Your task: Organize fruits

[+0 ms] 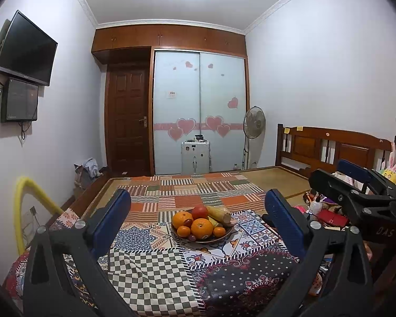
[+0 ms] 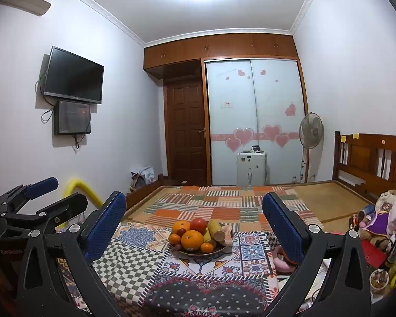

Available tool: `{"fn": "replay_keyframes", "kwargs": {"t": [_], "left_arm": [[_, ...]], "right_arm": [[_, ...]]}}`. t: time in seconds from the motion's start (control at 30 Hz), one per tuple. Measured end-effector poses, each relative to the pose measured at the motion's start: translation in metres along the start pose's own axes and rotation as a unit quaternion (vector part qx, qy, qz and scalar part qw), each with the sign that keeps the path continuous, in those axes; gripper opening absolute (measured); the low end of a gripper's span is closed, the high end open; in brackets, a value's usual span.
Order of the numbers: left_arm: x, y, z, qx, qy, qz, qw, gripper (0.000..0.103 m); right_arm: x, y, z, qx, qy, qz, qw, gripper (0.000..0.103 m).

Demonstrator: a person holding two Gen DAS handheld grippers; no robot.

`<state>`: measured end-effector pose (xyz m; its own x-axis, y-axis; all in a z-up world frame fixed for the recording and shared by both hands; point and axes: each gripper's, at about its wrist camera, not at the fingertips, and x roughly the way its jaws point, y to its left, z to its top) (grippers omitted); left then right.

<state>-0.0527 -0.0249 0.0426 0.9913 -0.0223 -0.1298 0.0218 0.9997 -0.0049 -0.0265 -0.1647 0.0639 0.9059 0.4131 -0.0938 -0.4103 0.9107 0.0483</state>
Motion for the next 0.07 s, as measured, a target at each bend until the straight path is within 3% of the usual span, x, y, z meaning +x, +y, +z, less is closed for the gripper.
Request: {"fn": "replay_keyframes", "kwargs": {"t": [0.07], "left_arm": [[0.0001, 0.0003, 0.0001, 0.0, 0.001, 0.0, 1.0, 0.103]], "right_arm": [[0.0012, 0.0004, -0.0001, 0.0, 0.002, -0.001, 1.0, 0.103]]}}
